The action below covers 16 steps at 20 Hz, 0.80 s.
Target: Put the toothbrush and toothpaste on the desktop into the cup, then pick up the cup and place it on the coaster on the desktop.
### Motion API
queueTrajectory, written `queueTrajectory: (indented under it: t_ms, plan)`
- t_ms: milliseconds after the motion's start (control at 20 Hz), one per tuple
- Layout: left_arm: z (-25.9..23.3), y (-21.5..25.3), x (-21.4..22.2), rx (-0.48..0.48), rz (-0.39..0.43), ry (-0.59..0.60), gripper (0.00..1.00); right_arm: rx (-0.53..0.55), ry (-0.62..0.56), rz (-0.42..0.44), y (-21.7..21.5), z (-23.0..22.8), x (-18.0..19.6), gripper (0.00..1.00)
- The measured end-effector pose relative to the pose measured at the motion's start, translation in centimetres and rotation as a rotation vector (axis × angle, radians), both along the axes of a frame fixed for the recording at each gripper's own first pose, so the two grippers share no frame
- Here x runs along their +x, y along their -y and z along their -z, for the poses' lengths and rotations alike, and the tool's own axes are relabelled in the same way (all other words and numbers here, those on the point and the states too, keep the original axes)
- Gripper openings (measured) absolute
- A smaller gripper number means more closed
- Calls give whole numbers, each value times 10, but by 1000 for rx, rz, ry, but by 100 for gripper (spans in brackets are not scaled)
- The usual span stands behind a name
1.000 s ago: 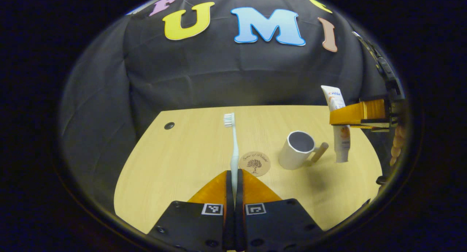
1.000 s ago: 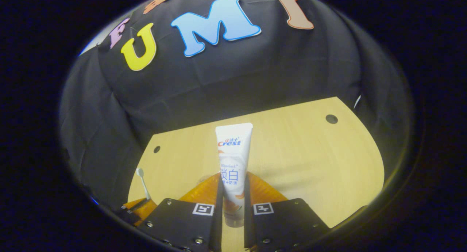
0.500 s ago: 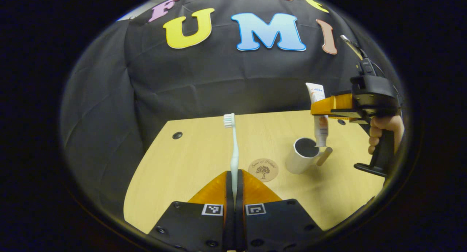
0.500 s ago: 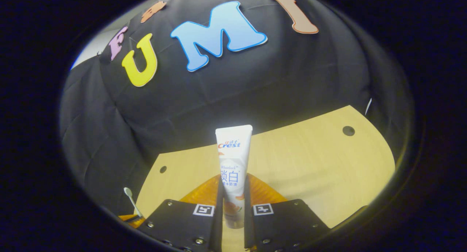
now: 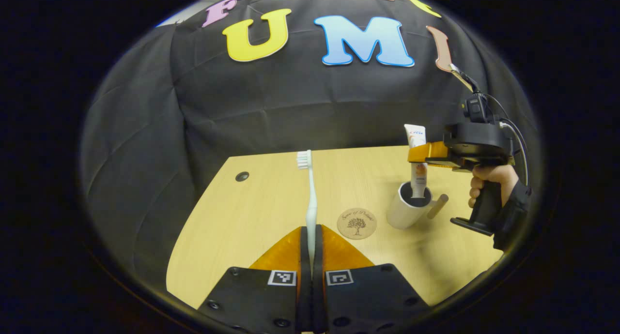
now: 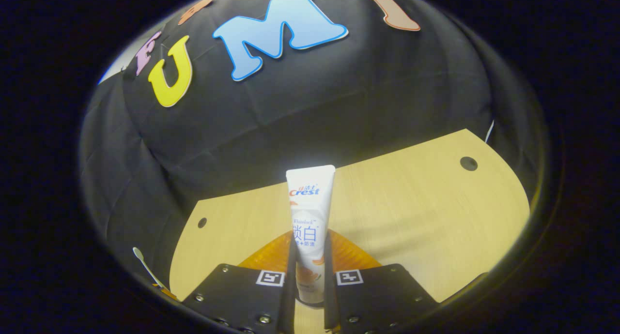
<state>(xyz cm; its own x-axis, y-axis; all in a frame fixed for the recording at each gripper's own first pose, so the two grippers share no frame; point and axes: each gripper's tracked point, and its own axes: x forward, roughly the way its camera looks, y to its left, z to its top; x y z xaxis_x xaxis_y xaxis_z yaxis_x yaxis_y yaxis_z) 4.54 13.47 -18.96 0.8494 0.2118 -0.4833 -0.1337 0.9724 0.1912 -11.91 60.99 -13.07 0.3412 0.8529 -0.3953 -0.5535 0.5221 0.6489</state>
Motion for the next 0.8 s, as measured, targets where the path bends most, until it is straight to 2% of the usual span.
queueTrajectory:
  t_ms: [300, 350, 400, 450, 550, 600, 800]
  plan:
    - [0, -10, -5, -9, -29, -7, 8, -18, 5, 12, -6, 16, -4, 27]
    - [0, -11, -5, -10, -33, -7, 10, -12, -3, 10, -4, 15, -7, 31]
    - [1, -11, -6, -12, -34, -9, 8, -10, -7, 10, -4, 15, -9, 30]
    - [1, -10, -7, -13, -36, -9, 8, -7, -12, 6, -3, 16, -12, 37]
    - [0, -7, -6, -18, -35, -10, 8, -13, -17, -5, -2, 14, -14, 35]
    - [1, -5, -5, -20, -32, -10, 8, -7, -21, -10, -2, 14, -17, 43]
    - [-4, 4, -3, -20, -21, 2, 8, 47, -34, 10, 7, -10, -11, 42]
